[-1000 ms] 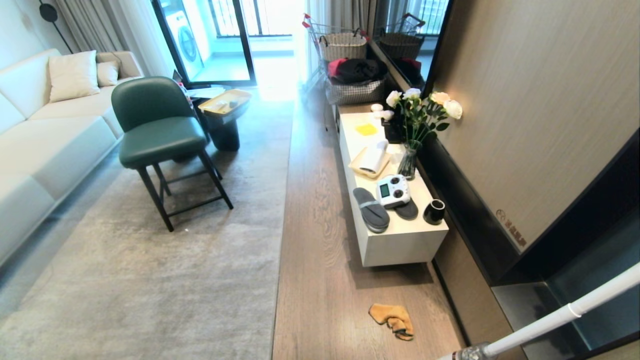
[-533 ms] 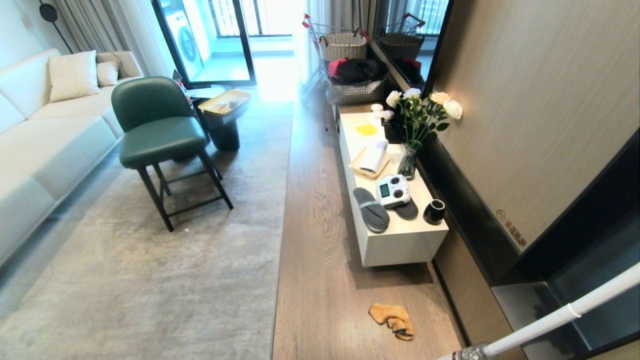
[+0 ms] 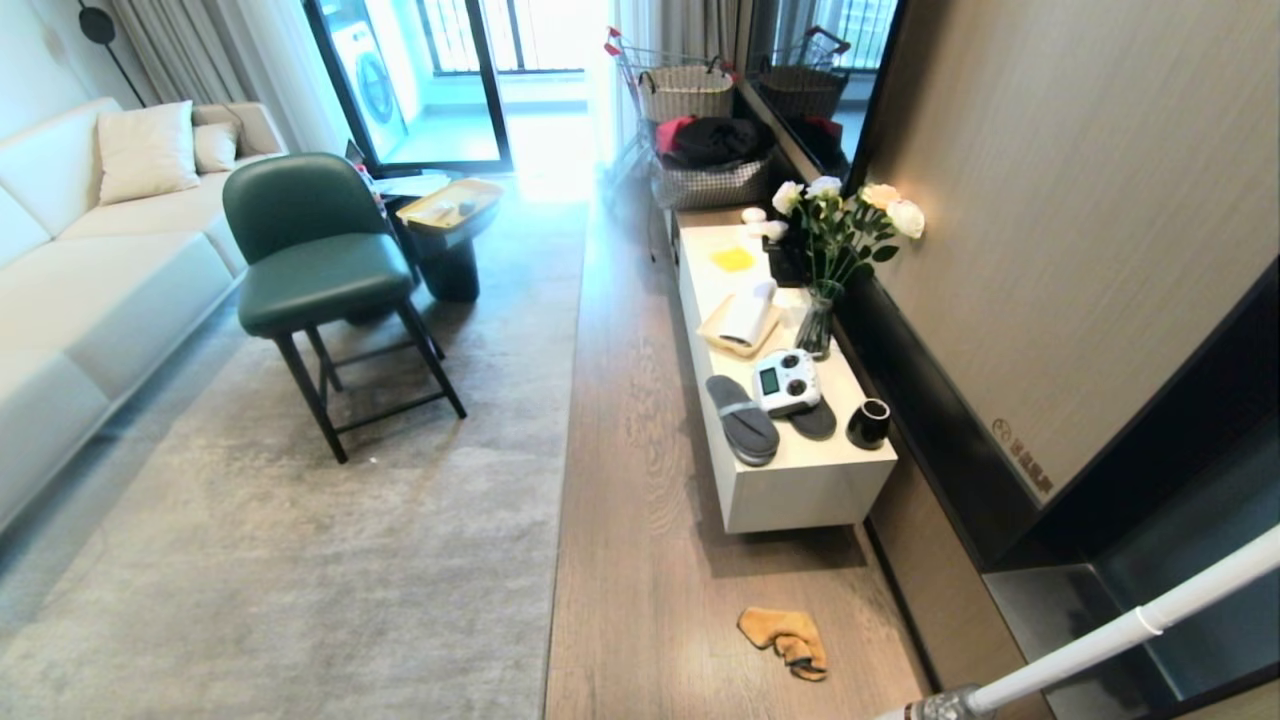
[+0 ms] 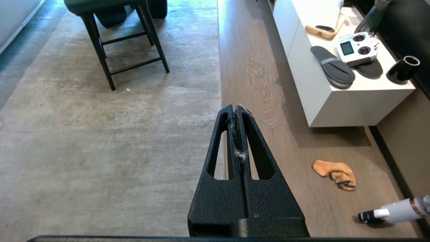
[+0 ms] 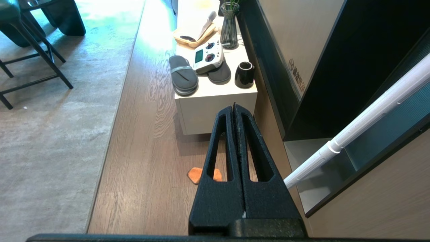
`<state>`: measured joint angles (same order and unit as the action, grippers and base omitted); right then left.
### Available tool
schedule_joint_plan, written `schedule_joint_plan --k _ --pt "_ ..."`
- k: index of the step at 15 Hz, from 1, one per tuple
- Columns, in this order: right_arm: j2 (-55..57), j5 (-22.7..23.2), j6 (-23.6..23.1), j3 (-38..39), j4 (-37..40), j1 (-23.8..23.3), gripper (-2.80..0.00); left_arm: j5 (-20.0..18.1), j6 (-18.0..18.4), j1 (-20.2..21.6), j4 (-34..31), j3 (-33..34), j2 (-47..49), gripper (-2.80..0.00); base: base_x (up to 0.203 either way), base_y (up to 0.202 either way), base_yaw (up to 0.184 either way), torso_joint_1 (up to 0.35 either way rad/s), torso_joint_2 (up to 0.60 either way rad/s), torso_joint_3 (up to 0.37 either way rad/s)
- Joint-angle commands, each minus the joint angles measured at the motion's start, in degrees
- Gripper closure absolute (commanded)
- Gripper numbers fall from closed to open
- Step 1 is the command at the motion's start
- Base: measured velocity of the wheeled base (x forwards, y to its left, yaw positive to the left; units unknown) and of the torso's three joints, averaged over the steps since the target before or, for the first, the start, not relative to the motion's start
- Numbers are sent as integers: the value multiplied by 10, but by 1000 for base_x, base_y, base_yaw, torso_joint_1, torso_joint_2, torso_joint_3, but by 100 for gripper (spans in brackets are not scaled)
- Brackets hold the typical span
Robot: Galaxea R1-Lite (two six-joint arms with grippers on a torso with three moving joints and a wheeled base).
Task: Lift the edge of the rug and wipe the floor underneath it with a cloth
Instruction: Pick up the rag
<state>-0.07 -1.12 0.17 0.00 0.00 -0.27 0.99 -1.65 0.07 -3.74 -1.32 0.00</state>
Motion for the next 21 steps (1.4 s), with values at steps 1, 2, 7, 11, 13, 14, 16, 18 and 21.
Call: schedule_joint_plan --k 1,2,7,11,13,14,16,18,21 --pt "1 0 0 0 0 0 0 1 0 0 0 0 0 0 0 0 0 -81 78 94" --pt "1 0 0 0 0 0 0 1 0 0 0 0 0 0 0 0 0 -136 303 176" --pt "1 0 0 0 0 0 0 0 0 0 0 0 0 0 0 0 0 -128 306 172" --pt "1 0 0 0 0 0 0 0 0 0 0 0 0 0 0 0 0 -130 312 181" --pt "1 0 0 0 0 0 0 1 0 0 0 0 0 0 0 0 0 -141 342 194" --pt "1 0 0 0 0 0 0 0 -1 0 0 0 0 0 0 0 0 -129 321 195" --pt "1 0 0 0 0 0 0 1 0 0 0 0 0 0 0 0 0 -141 344 202" --pt "1 0 0 0 0 0 0 1 0 0 0 0 0 0 0 0 0 -137 343 208" --pt "1 0 -1 0 0 0 0 0 0 0 0 0 0 0 0 0 0 -144 370 223"
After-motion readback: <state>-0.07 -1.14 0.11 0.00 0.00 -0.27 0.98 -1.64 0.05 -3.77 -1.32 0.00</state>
